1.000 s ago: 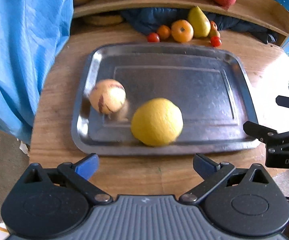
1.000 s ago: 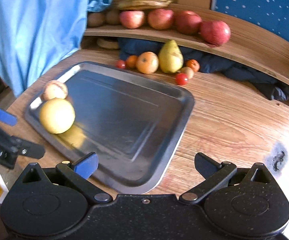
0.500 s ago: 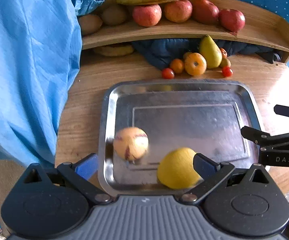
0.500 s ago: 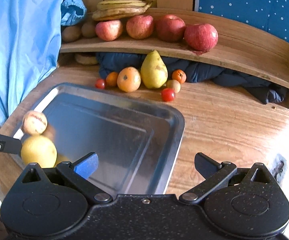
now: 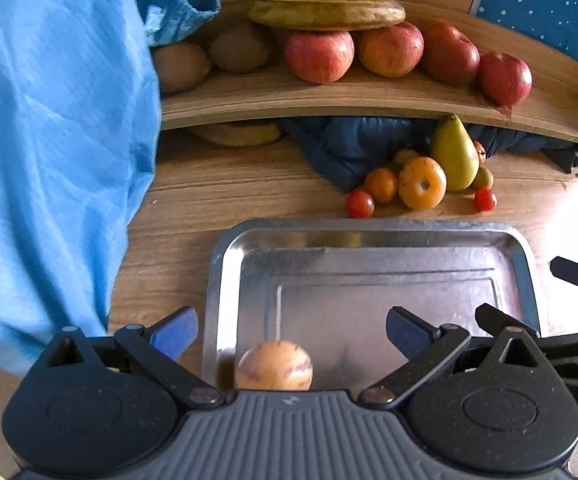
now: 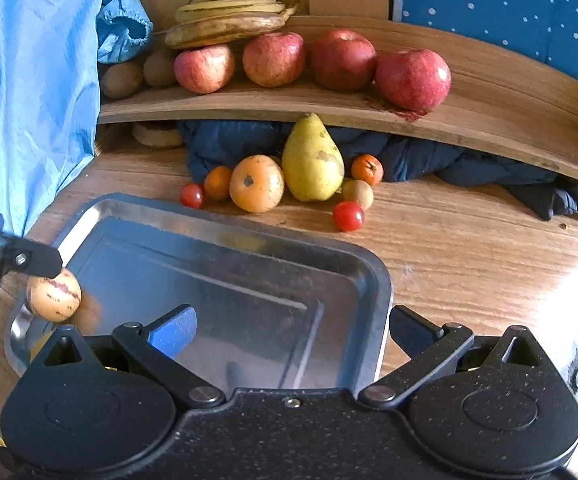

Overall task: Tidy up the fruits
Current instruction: 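Move both tools back toward the fruit under the shelf, then grasp the cherry tomato with left tool while right tool grasps the orange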

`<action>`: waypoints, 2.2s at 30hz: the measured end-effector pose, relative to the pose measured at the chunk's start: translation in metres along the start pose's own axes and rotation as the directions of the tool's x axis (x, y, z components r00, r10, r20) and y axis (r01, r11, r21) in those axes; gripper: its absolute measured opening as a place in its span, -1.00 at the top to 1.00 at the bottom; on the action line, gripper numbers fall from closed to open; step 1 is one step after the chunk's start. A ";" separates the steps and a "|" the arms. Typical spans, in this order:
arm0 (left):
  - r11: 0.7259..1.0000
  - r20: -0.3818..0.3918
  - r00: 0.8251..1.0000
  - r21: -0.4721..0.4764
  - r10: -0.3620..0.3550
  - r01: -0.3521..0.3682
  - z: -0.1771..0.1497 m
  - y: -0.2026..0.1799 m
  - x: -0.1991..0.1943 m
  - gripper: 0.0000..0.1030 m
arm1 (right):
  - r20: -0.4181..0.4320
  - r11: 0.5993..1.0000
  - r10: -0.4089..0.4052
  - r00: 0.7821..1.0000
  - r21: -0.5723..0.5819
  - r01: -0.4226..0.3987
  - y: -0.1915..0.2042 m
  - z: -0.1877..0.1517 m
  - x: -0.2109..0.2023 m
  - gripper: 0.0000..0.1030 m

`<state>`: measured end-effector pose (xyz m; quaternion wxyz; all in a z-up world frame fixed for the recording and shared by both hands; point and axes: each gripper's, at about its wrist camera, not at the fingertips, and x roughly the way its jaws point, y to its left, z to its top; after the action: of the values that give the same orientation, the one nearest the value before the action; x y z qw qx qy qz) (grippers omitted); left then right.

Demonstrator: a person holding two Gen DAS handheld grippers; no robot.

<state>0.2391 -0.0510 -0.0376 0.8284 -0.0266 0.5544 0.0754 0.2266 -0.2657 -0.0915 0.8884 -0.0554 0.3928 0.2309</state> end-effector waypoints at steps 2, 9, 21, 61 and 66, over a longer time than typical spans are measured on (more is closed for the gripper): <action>1.000 -0.007 1.000 0.011 -0.012 0.012 0.004 0.001 0.006 -0.99 | 0.015 1.000 0.002 1.000 0.005 -0.002 0.002 0.003 0.001 -0.99; 0.999 -0.042 0.998 0.021 -0.049 0.050 0.020 0.006 0.026 -0.99 | 0.087 0.999 0.001 0.996 0.040 -0.004 0.001 0.013 -0.003 -0.99; 0.991 -0.099 0.986 -0.052 -0.131 0.126 0.054 0.018 0.064 -0.99 | 0.088 0.998 -0.002 0.996 0.057 -0.003 0.014 0.024 0.013 -0.99; 0.957 -0.054 0.957 0.022 -0.287 0.288 0.078 -0.005 0.093 0.49 | 0.100 0.952 0.075 0.992 0.288 -0.101 -0.014 0.054 0.054 -0.26; 0.964 -0.040 0.963 -0.005 -0.267 0.267 0.080 0.014 0.090 0.49 | 0.091 0.934 0.111 0.990 0.330 -0.135 -0.013 0.059 0.062 -0.26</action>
<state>0.3434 -0.0179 -0.0891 0.8197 -0.1023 0.5624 -0.0378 0.3089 -0.2377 -0.0970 0.8821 0.1295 0.3972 0.2177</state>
